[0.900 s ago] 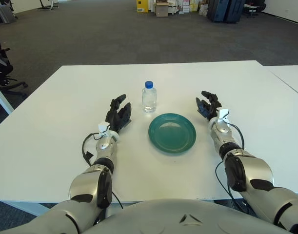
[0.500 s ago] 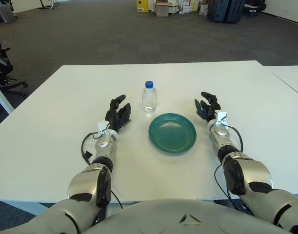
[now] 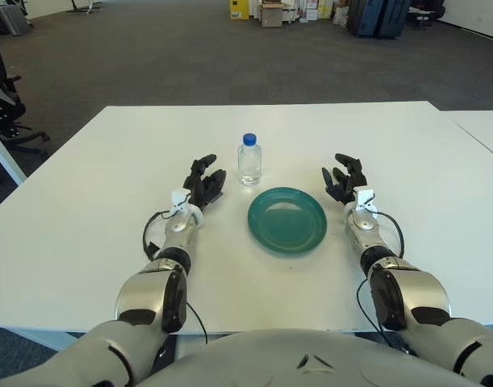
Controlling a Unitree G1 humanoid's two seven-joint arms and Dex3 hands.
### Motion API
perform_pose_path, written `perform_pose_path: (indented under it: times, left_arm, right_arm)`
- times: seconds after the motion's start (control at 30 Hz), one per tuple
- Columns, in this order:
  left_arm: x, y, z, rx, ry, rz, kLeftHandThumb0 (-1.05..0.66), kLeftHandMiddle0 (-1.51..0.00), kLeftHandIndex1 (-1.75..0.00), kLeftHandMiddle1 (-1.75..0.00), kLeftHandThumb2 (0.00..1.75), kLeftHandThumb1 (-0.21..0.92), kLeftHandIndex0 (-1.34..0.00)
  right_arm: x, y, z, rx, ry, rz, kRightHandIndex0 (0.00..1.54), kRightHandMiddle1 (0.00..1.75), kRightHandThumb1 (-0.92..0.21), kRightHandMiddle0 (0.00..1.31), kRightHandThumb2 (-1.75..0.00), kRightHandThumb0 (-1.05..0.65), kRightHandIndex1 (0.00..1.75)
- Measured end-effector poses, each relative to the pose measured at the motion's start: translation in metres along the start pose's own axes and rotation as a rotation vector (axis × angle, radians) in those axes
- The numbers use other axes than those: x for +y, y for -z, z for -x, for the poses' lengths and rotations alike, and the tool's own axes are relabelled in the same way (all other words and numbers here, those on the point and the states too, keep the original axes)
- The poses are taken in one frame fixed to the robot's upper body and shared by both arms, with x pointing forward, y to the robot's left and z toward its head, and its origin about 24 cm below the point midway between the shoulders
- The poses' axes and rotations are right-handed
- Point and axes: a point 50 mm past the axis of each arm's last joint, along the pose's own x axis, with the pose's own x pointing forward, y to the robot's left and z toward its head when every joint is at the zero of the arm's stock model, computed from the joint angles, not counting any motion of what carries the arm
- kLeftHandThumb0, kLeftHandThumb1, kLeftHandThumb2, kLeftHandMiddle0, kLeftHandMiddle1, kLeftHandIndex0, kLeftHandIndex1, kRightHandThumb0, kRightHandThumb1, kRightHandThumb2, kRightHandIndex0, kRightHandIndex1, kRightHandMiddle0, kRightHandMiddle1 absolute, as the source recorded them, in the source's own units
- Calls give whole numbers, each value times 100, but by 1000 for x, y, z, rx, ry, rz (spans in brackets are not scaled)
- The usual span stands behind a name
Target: Put the bottle into the plate.
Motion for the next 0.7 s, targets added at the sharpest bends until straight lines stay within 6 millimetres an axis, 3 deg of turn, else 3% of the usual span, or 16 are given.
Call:
perform_pose_path:
  times: [0.13,0.33,0.7]
  left_arm:
    - [-5,-10,-9,12,69,-94,-88,-16,-41,-8,25,85,0]
    - [-11,-22,-17,10,154,-213,-98,-3,-11,-1,16,91,0]
    - [-28,-29,-24,7,248,-404,-104,0,0,0,12,92,0]
  right_arm:
    - [-1,0,2,-11,7,0,46,100,-69,0,-63,-56,18]
    - [-1,1,3,-18,9,7,47,100,-71,0,-64,-57,20]
    - [-2,1,4,-28,7,9,45,98,-73,0,-62,-57,21]
